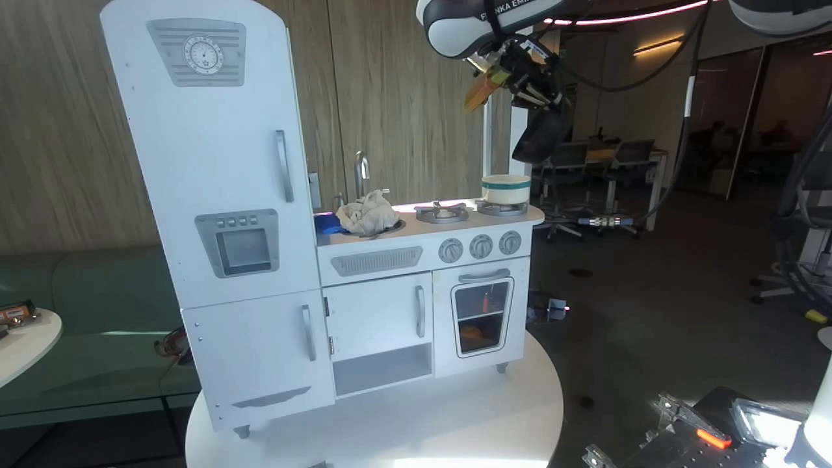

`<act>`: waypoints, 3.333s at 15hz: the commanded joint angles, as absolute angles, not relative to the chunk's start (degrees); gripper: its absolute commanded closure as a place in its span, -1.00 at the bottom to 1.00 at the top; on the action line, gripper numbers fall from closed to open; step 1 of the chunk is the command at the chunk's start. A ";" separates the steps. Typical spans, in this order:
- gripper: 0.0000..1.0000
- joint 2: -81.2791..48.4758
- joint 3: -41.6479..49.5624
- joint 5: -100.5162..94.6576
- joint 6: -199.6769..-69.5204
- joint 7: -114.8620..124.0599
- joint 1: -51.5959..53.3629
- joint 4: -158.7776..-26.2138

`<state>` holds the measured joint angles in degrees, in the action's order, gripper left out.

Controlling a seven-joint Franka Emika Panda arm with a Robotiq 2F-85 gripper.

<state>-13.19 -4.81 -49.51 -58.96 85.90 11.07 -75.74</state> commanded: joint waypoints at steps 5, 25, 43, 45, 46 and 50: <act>0.93 -17.70 -6.31 -62.33 -53.60 82.14 15.87 -71.33; 0.98 -26.26 -3.83 -72.57 -58.53 77.12 16.57 -68.21; 0.98 -22.44 -4.71 -81.45 -68.13 73.50 15.76 -79.22; 0.98 -20.60 -5.70 -81.12 -68.71 72.66 15.74 -82.19; 0.98 -19.65 -6.16 -80.23 -69.22 73.00 15.35 -83.45; 0.98 -17.11 -6.52 -81.34 -68.26 74.43 15.07 -88.40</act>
